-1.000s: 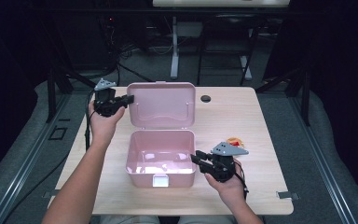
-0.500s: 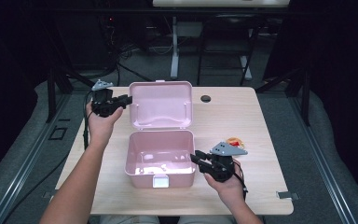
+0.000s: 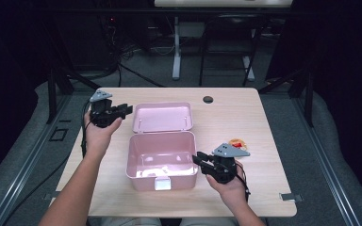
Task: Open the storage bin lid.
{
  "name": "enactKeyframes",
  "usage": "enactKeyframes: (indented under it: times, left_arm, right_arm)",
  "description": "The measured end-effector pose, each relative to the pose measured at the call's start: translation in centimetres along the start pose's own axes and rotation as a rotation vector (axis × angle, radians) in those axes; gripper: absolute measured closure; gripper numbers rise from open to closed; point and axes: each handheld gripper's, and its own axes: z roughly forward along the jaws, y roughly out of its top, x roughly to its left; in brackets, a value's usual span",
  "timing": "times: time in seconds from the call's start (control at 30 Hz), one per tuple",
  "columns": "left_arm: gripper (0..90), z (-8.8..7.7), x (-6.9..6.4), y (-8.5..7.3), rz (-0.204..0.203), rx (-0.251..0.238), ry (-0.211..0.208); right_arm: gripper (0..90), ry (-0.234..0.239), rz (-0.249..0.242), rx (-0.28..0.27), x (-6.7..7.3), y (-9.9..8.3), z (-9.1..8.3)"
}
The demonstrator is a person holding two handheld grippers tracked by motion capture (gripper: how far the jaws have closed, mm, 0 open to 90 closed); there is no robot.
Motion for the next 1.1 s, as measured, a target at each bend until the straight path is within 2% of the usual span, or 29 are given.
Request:
enactKeyframes:
  times: [0.13, 0.33, 0.53, 0.63, 0.7, 0.77, 0.87, 1.1]
  left_arm:
    - [67.4, -1.1, 0.0, -1.9, 0.007, 0.007, -0.009]
    - [64.0, -2.6, 0.0, -4.0, -0.011, 0.003, -0.015]
    - [61.8, -3.8, -0.7, -5.2, -0.017, 0.002, -0.035]
    - [61.1, -4.2, -1.4, -5.6, -0.007, 0.011, -0.041]
    - [60.8, -4.5, -1.7, -5.8, -0.001, 0.013, -0.043]
    - [60.0, -4.9, -2.0, -6.0, -0.012, 0.008, -0.053]
    - [59.2, -5.1, -2.3, -6.5, -0.028, 0.005, -0.069]
    - [58.0, -4.7, -2.8, -8.3, -0.037, 0.025, -0.085]
  right_arm:
    - [72.5, -0.003, 0.001, 0.0, 0.0, 0.0, 0.0]
    - [72.4, -0.007, 0.002, -0.002, 0.0, 0.0, 0.0]
    - [72.3, -0.007, 0.002, -0.002, 0.0, 0.0, 0.0]
    - [72.3, -0.008, 0.002, -0.003, 0.1, 0.0, 0.0]
    - [68.6, -0.002, 0.004, 0.008, 0.1, 0.0, 0.1]
    - [68.5, -0.008, -0.005, 0.007, 0.2, -0.1, 0.1]
    - [68.4, -0.009, -0.003, 0.008, 0.2, -0.1, 0.1]
    - [68.4, -0.012, -0.003, 0.004, 0.2, -0.1, 0.1]
